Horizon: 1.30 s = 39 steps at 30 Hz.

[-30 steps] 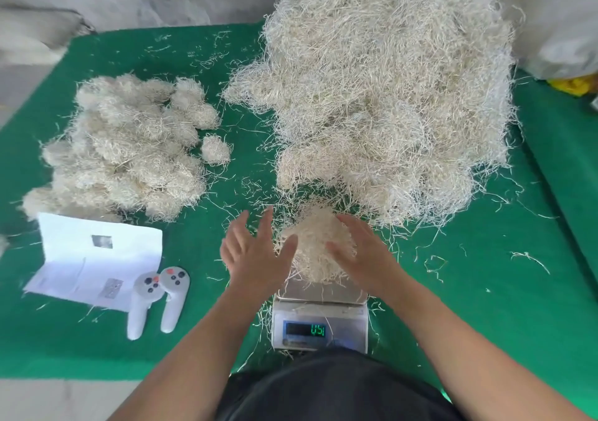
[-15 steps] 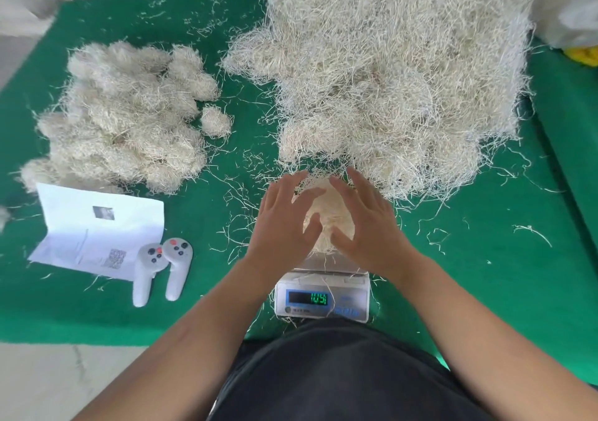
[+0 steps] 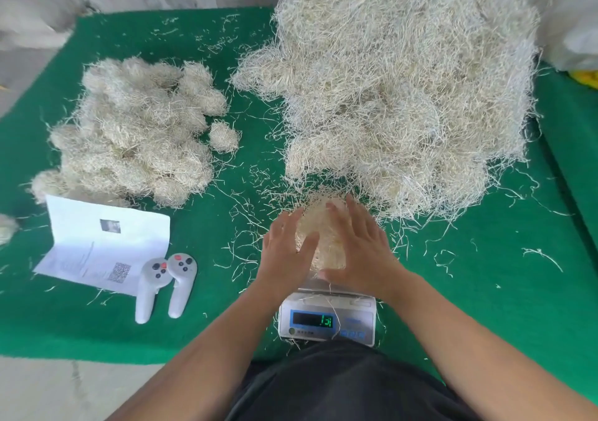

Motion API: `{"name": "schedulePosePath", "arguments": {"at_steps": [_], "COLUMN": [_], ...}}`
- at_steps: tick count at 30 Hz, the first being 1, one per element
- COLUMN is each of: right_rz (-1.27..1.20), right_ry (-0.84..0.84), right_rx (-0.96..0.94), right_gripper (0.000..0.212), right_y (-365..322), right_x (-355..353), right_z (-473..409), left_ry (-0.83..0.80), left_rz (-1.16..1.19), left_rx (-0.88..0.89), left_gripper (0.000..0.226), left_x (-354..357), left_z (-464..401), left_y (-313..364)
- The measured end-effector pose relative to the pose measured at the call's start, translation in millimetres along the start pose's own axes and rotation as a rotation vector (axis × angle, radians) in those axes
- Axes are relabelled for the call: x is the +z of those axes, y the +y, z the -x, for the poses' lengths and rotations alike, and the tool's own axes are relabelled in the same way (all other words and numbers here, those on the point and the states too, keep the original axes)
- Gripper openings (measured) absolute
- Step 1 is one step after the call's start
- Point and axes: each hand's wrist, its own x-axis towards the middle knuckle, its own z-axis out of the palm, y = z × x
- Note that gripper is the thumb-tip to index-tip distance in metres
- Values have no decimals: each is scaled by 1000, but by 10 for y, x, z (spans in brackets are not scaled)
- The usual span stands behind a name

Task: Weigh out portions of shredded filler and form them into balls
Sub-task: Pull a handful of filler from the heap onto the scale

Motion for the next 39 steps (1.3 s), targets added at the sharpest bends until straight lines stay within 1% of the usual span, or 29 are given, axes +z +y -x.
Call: {"name": "schedulePosePath", "arguments": {"at_steps": [2,4,6,7,8,10,11,12,14,16,17,18,19,20,21,23,26,27,28,29,30,31,32,34,35,36,37,38,39], "right_rz": [47,16,-165,-311,-478,-769,-870,-948,-966,-810,-785,-882,-1050,-1205,-1306,-1388,-1461,-1463,-1435,-1378,-1320,-1275,-1254,-1285,-1323,-1365,-1397,-1429,-1418], "right_ry": [-89,-51,49,65,65,114,156,198,298,428,449,406,335,285,299,424,506,504,518,549,583,610,619,629,620,606,593,596,611], "right_rx": [34,41,92,147,183,195,181,151,88,86,83,87,87,83,84,123,166,180,188,183,171,155,142,134,111,86,75,76,64], "right_gripper": [123,96,61,49,44,41,42,45,61,71,75,74,69,58,49,38,27,25,24,23,23,21,19,39,47,50,50,49,48], "right_y": [-6,-15,-39,-74,-116,-225,-297,-380,-522,-588,-627,-700,-789,-870,-914,-957,-900,-871,-845,-818,-808,-818,-870,-1025,-1084,-1125,-1140,-1130,-1110], "right_x": [111,186,195,172,140,58,6,-57,-209,-358,-442,-551,-669,-775,-859,-1055,-1254,-1276,-1312,-1348,-1390,-1438,-1491,-1594,-1622,-1648,-1676,-1708,-1724], "right_z": [-49,-87,-115,-123,-137,-174,-191,-196,-193,-163,-148,-138,-141,-160,-213,-346,-471,-480,-480,-482,-487,-498,-504,-468,-446,-432,-433,-436,-449], "left_ry": [-95,-145,-178,-185,-181,-121,-77,-34,27,99,101,60,15,8,42,57,-117,-127,-102,-29,21,-2,-75,-276,-295,-291,-284,-242,-174], "left_rz": [79,203,400,521,650,875,906,909,994,1123,1214,1297,1346,1292,1206,1017,845,764,617,449,351,405,623,1245,1425,1457,1405,1316,1200], "left_rx": [20,24,-55,-102,-156,-239,-255,-243,-209,-259,-307,-328,-306,-255,-208,-76,-63,-79,-73,-73,-60,-29,-14,-82,-123,-75,5,36,12], "left_gripper": [53,54,65,69,69,45,34,33,24,17,13,18,23,22,20,26,36,47,65,81,94,102,104,105,104,91,74,66,63], "left_x": [56,101,110,93,62,16,-11,-46,-127,-274,-352,-412,-432,-417,-393,-367,-498,-527,-528,-529,-547,-567,-606,-649,-658,-627,-604,-574,-562], "left_z": [18,32,5,-17,-37,-80,-111,-142,-227,-321,-352,-360,-345,-335,-322,-326,-389,-422,-469,-477,-450,-433,-412,-390,-357,-341,-289,-255,-218], "left_y": [53,136,235,298,376,553,653,752,888,993,1047,1139,1245,1327,1400,1509,1664,1678,1674,1673,1699,1714,1738,1751,1792,1803,1855,1907,1974]}}
